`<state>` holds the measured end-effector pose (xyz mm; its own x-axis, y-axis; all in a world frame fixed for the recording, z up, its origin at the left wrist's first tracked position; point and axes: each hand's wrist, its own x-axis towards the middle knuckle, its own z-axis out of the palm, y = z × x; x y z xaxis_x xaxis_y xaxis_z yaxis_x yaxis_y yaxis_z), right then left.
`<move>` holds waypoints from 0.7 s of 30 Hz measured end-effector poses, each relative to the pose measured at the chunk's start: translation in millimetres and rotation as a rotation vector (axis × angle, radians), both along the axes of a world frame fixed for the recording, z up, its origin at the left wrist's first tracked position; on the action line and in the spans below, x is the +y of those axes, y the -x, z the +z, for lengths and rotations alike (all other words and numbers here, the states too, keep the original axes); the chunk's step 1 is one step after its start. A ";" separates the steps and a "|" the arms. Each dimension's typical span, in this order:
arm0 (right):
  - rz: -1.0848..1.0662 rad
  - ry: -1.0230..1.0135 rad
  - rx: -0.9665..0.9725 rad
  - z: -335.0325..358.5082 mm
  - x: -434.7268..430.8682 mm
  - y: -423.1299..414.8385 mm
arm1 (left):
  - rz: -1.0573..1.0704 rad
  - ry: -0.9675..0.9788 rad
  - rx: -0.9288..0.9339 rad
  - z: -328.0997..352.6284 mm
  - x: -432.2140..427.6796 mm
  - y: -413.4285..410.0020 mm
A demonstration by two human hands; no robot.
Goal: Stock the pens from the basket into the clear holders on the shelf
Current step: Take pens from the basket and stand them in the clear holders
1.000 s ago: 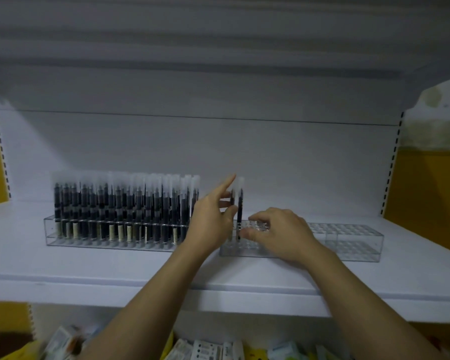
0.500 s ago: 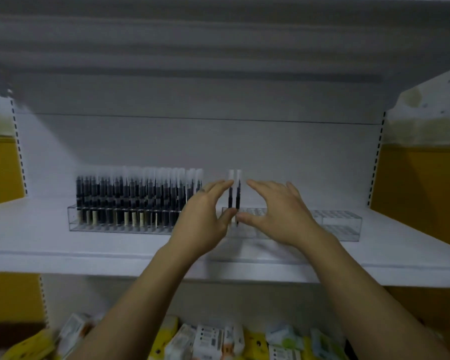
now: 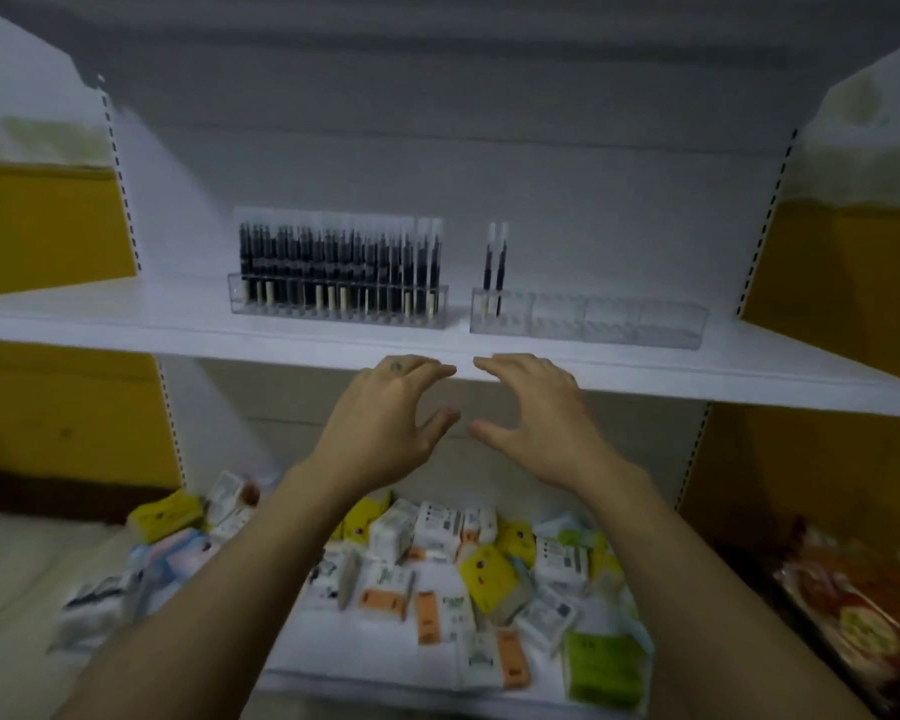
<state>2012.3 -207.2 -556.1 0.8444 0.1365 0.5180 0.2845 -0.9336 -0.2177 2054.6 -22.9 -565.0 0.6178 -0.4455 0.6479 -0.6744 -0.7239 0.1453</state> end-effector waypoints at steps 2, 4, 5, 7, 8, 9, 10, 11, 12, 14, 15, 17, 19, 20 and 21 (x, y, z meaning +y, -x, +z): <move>0.015 -0.029 0.049 -27.2 5.9 6.4 | 0.032 -0.069 0.047 -27.0 8.0 8.8; 0.022 -0.043 0.121 -57.0 11.1 8.0 | 0.056 -0.113 0.118 -55.2 13.5 13.7; 0.020 -0.042 0.170 -72.4 13.8 7.0 | 0.061 -0.129 0.163 -69.7 15.1 14.7; 0.013 -0.033 0.274 -104.2 18.7 1.3 | 0.066 -0.151 0.250 -98.6 17.5 13.3; 0.016 -0.029 0.318 -120.1 20.5 -3.3 | 0.068 -0.157 0.287 -112.8 18.1 11.0; 0.021 -0.027 0.361 -135.8 22.1 -8.4 | 0.072 -0.161 0.325 -127.0 18.4 7.9; 0.024 -0.030 0.408 -151.6 23.5 -13.6 | 0.078 -0.169 0.368 -142.0 18.3 4.1; 0.025 -0.036 0.458 -166.9 24.3 -19.5 | 0.087 -0.181 0.415 -156.6 18.2 -0.4; 0.024 -0.042 0.511 -181.5 25.0 -25.4 | 0.092 -0.193 0.471 -171.1 17.9 -5.2; 0.016 -0.045 0.624 -210.6 26.6 -36.5 | 0.096 -0.211 0.592 -199.2 17.5 -13.5; 0.008 -0.041 0.679 -224.4 27.4 -41.5 | 0.098 -0.220 0.646 -212.5 17.3 -17.6; 0.002 -0.037 0.778 -252.4 29.8 -48.4 | 0.103 -0.243 0.750 -238.3 17.5 -24.2; 0.009 -0.052 0.875 -280.9 31.8 -51.3 | 0.112 -0.275 0.848 -264.6 16.9 -28.9; 0.011 -0.059 0.919 -295.1 32.3 -51.3 | 0.115 -0.283 0.896 -278.2 16.7 -30.5; 0.013 -0.064 0.955 -309.1 32.7 -51.2 | 0.120 -0.285 0.940 -291.4 16.4 -32.1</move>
<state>2063.5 -174.6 -865.2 0.9128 0.1443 -0.3821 -0.0292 -0.9100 -0.4135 2086.7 -6.5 -856.4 0.8770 -0.4096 -0.2513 -0.2938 -0.8708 0.3941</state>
